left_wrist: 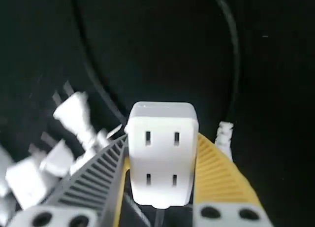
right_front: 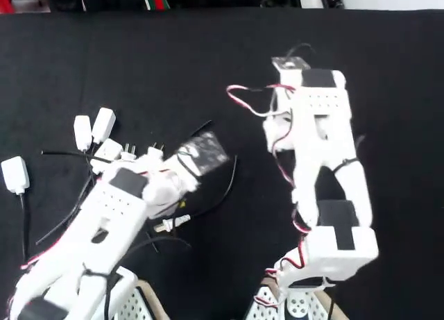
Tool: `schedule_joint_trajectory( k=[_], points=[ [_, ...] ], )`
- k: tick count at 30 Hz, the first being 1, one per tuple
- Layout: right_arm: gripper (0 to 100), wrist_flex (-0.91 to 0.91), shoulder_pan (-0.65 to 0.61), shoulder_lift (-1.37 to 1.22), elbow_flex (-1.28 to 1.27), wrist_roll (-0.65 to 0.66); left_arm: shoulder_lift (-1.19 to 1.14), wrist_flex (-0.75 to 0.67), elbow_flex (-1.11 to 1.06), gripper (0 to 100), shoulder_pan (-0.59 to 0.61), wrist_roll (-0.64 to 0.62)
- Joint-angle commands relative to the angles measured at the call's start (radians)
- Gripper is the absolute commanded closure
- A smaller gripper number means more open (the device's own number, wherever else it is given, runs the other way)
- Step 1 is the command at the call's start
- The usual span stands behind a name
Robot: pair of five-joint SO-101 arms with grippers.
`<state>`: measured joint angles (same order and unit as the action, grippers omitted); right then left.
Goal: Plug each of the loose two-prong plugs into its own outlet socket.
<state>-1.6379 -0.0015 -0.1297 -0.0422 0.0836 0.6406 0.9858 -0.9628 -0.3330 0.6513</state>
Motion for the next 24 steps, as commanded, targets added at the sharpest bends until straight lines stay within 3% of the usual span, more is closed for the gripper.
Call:
schedule_joint_trajectory(
  k=[1,6,15,24],
  points=[
    [91.3,0.126,0.032,0.056,-0.105,0.003,-0.120,-0.120,0.071,97,-0.031,0.068],
    [91.3,0.198,0.020,0.058,-0.157,-0.002,-0.272,-0.216,0.088,97,-0.038,0.127],
    [91.3,0.204,0.006,0.054,-0.160,-0.003,-0.408,-0.221,0.213,96,0.016,0.164],
    [91.3,0.203,-0.015,0.054,-0.165,-0.003,-0.405,-0.198,0.214,78,0.059,0.167]
  ],
)
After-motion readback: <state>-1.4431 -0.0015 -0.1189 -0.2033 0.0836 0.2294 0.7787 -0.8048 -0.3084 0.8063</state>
